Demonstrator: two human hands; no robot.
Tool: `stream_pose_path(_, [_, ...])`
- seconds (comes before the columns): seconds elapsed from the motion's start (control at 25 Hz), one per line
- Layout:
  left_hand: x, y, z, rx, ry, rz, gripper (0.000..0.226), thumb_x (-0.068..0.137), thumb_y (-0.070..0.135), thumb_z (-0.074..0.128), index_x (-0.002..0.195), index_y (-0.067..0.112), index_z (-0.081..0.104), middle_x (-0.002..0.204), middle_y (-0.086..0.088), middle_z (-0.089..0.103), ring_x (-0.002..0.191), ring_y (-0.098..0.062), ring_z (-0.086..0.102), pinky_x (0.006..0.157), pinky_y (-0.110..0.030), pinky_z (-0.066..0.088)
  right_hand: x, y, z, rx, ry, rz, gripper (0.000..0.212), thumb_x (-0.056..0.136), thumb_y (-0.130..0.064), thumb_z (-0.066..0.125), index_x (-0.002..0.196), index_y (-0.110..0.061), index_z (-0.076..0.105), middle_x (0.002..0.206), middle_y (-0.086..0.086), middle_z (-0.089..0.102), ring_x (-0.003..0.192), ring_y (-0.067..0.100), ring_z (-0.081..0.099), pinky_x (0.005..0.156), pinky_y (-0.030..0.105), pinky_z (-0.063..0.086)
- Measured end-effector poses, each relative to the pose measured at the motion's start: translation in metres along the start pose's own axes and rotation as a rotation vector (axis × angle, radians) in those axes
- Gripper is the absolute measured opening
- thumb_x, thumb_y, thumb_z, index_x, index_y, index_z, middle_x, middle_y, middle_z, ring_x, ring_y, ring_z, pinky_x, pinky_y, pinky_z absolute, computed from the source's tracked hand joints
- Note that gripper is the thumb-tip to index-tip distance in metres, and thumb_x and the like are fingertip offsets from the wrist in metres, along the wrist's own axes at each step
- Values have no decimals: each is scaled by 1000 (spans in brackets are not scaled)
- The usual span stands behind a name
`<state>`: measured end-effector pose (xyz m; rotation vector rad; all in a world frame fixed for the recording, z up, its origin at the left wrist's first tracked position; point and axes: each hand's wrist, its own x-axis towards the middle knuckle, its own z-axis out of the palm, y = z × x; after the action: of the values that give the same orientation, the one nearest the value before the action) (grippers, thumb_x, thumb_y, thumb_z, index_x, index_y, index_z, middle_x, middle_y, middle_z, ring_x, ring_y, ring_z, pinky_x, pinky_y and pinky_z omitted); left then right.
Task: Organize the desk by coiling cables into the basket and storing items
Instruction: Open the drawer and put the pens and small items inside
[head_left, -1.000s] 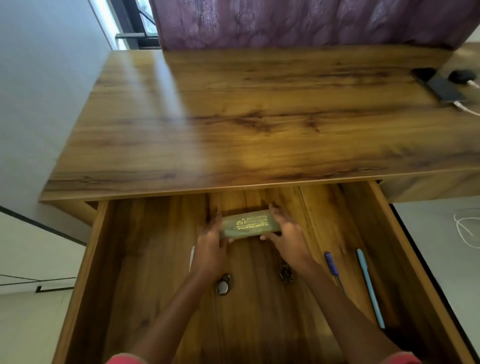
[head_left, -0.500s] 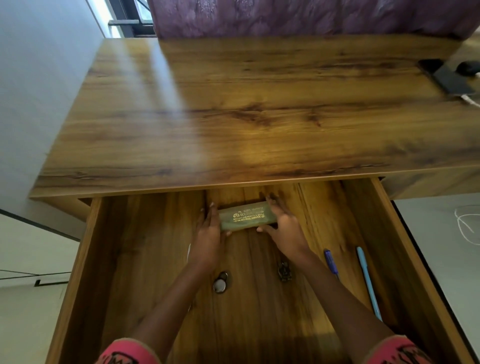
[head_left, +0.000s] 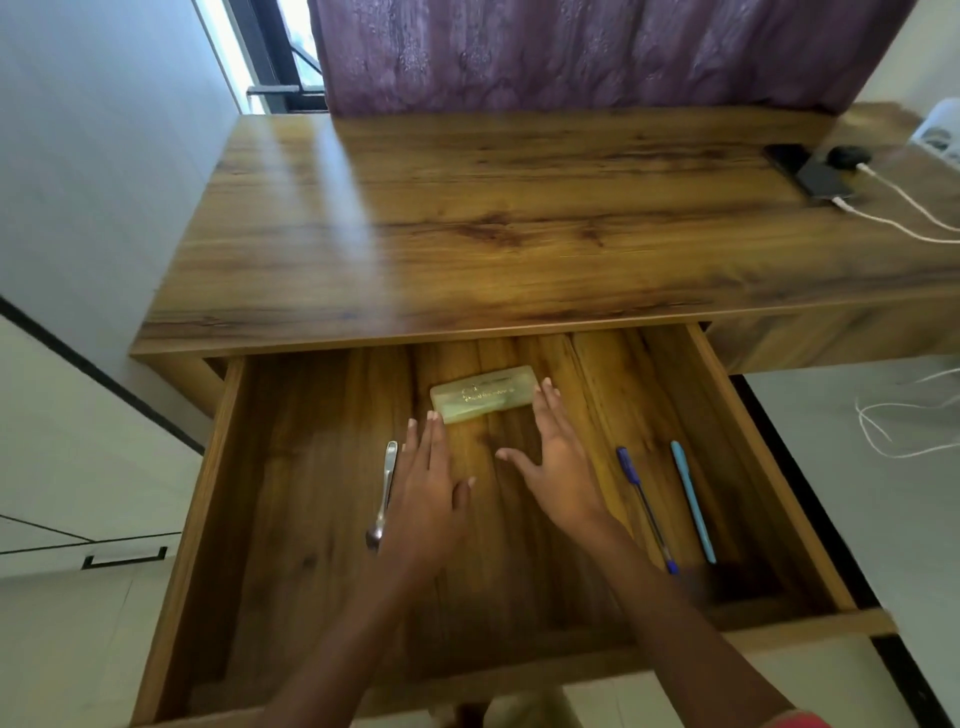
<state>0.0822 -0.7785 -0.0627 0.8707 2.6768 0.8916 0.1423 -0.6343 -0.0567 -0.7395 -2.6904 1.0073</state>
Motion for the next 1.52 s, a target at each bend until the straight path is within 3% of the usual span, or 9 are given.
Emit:
stream_pose_path(0.16, [-58,6,-10,-27,35,22,70,94,32,46,146,15,3,148,11,-7,138,-7,-14,113,-30,6,-50,-10,-14,-40,49,-46,73,93,-38,50,149,-18,7,158,-6,-2,143,7,-7,111,20,6])
stream_pose_path(0.32, [-126,2,-2,74,84,18,62,95,45,35,145,11,21,154,-5,19,141,-18,2,110,-37,11,-113,-6,-17,-179,33,-92,67,95,-43,41,148,-19,7,153,-9,-10,141,6,-13,112,23,6])
stream_pose_path(0.44, [-159,-1,6,262,78,41,67,96,52,14,137,5,38,145,-14,40,138,-33,23,108,-52,15,-155,4,-7,-299,84,-146,63,95,-50,27,145,-11,25,155,5,13,143,20,6,114,37,18])
stream_pose_path(0.52, [-180,-4,13,380,79,59,67,96,52,10,139,6,34,146,-14,38,139,-34,23,114,-50,15,-180,14,0,-426,95,-185,66,97,-53,15,143,-8,28,153,11,23,143,26,12,117,41,14])
stream_pose_path(0.64, [-206,-11,20,470,101,122,69,93,51,28,144,6,19,152,-15,26,141,-32,15,116,-44,5,-213,30,7,-574,81,-209,70,95,-57,15,145,-8,20,153,13,22,142,25,9,115,40,3])
stream_pose_path(0.8, [-212,-10,20,524,63,159,99,73,40,71,145,1,15,152,-19,18,141,-36,12,114,-47,9,-232,44,12,-661,63,-206,77,91,-59,20,147,-7,9,153,13,22,143,27,9,115,41,1])
stream_pose_path(1.12, [-190,-16,21,621,61,169,110,61,38,78,144,0,17,152,-21,20,141,-38,12,111,-53,19,-207,45,17,-643,66,-190,81,89,-62,25,146,-6,9,153,15,21,142,29,10,114,40,0])
stream_pose_path(1.32, [-143,-20,17,639,66,168,114,58,38,79,144,-1,16,152,-22,20,140,-38,11,110,-53,17,-160,44,18,-646,90,-202,83,88,-63,25,146,-6,7,154,15,19,142,29,7,114,41,1])
stream_pose_path(1.52, [-84,-28,16,610,86,164,121,58,41,79,146,2,5,154,-19,8,142,-35,-3,112,-53,11,-101,45,23,-655,116,-200,87,86,-63,28,147,-9,-3,154,14,16,143,29,7,115,41,1])
